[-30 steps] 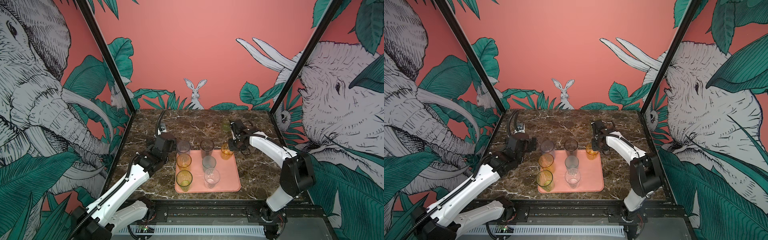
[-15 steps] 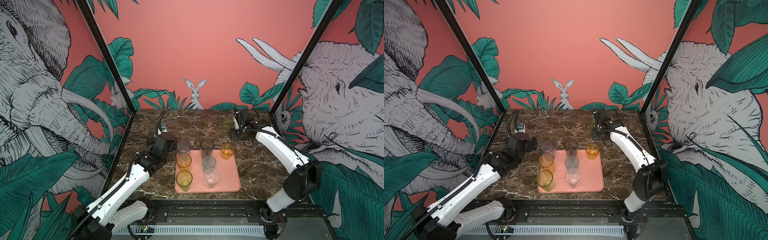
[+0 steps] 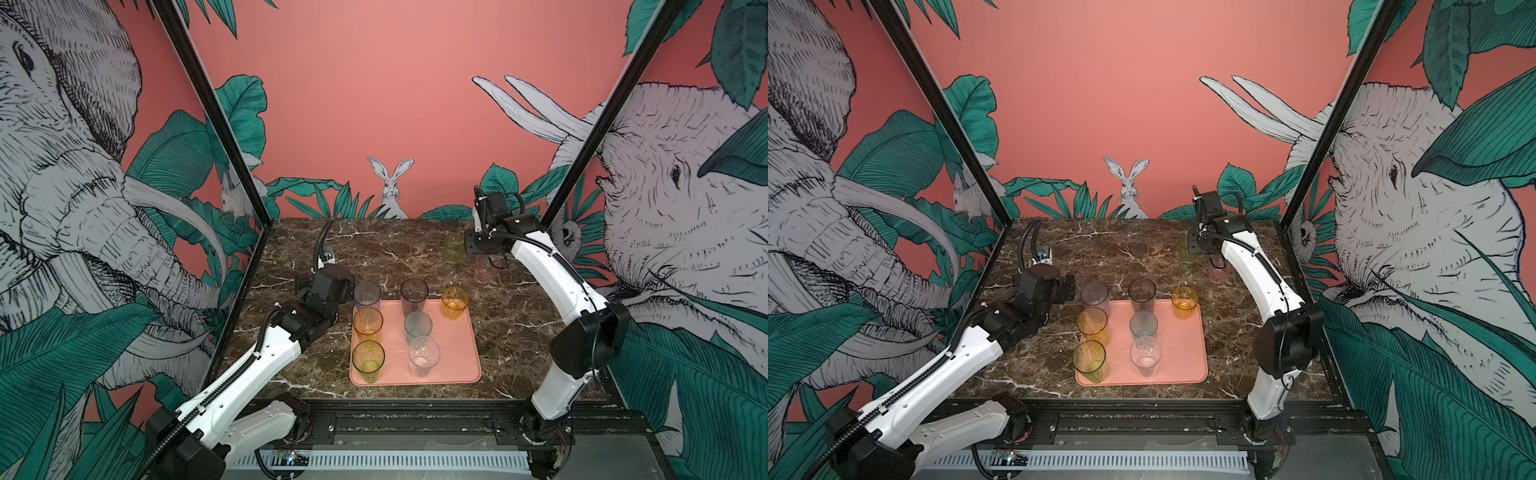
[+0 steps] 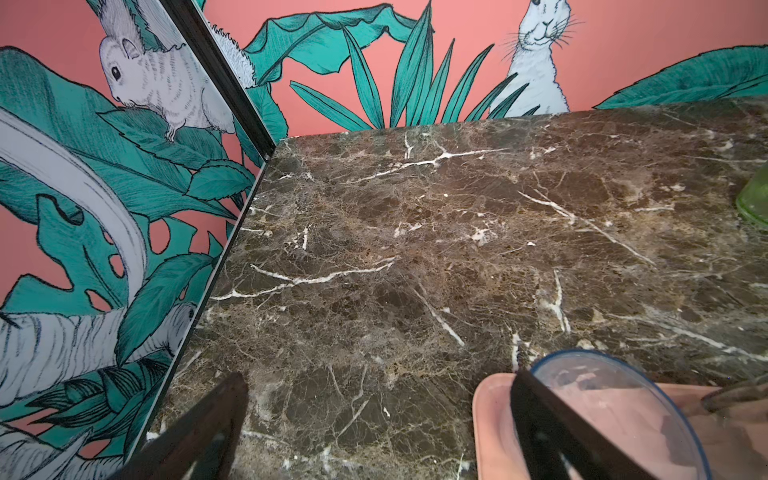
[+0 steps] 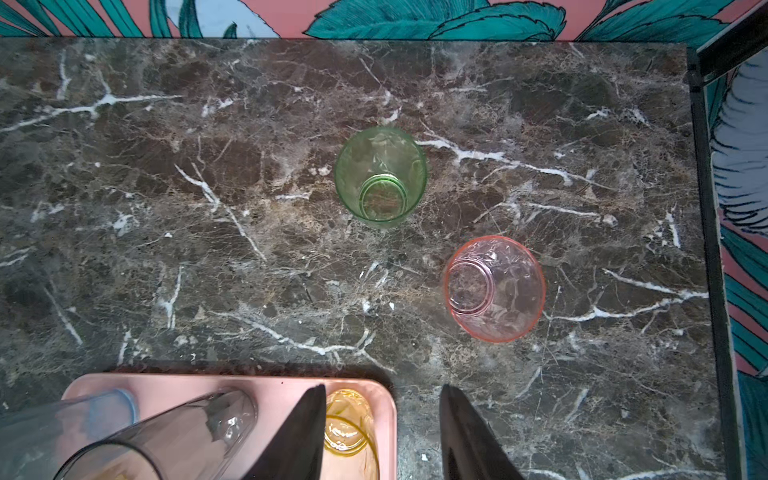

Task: Place the glasses into the tray
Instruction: 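Raise the right gripper and move it toward the green glass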

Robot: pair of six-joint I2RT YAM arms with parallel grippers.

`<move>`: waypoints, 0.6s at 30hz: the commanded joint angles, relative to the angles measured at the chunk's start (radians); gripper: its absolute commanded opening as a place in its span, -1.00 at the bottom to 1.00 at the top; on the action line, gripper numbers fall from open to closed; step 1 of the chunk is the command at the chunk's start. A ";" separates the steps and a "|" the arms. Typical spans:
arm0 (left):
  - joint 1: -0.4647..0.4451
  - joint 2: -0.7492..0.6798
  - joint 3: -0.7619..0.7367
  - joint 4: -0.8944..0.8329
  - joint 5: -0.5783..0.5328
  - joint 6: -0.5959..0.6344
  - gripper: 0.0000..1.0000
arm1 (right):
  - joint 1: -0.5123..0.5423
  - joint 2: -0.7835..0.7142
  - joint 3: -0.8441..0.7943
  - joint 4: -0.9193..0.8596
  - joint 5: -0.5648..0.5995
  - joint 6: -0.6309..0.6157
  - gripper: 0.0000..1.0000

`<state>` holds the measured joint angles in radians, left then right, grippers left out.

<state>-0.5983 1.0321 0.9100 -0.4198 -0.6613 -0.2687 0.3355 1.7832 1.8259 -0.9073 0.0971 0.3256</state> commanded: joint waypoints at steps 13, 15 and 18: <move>0.005 -0.015 0.024 -0.014 -0.001 -0.015 0.99 | -0.113 0.275 0.294 -0.048 -0.054 -0.024 -0.07; 0.006 -0.019 0.024 -0.017 -0.004 -0.017 0.99 | -0.120 0.314 0.335 -0.061 -0.068 -0.025 -0.08; 0.006 -0.025 0.024 -0.023 -0.006 -0.018 0.99 | -0.130 0.366 0.396 -0.081 -0.084 -0.025 -0.07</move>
<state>-0.5983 1.0321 0.9104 -0.4210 -0.6617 -0.2703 0.2123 2.1201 2.1674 -0.9478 0.0422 0.3061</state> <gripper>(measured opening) 0.993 0.463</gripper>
